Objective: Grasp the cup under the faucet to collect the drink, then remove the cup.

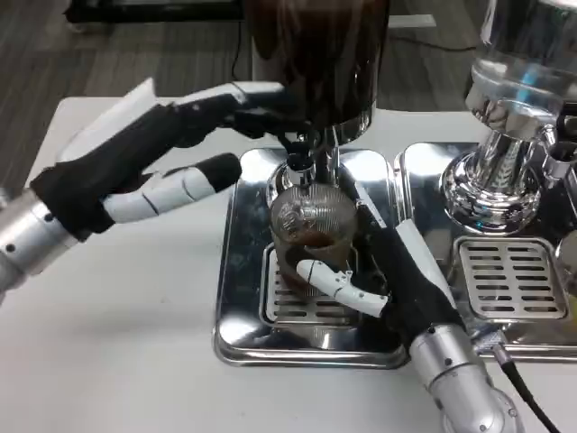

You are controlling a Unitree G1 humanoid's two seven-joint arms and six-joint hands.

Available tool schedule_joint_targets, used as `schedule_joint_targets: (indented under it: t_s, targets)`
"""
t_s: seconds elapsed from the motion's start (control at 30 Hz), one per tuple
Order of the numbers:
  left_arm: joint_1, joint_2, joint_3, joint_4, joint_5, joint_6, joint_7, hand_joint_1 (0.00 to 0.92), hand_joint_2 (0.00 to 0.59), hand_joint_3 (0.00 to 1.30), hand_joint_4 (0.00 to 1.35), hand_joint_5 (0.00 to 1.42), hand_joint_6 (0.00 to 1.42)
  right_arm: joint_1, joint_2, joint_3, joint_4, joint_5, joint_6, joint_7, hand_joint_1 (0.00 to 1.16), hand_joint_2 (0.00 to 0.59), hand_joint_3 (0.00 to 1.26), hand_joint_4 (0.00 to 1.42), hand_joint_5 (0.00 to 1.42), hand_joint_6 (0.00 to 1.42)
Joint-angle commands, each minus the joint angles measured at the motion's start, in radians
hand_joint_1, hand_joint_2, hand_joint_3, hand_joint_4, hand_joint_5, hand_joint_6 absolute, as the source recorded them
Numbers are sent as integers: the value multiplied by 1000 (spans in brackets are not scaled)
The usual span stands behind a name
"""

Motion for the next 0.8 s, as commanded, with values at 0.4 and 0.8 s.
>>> schedule_joint_targets:
  t_s: [0.4,0.8]
  targets:
    - [64,-7,89,-16,30,77,106,0,109,230,151,254,352,-20,9,11,19,-21,14,-24,578,174,0,0,0,143]
    - [114,-8,111,-34,43,97,117,0,127,254,198,277,370,-16,23,27,13,-70,31,-79,615,185,0,0,0,228]
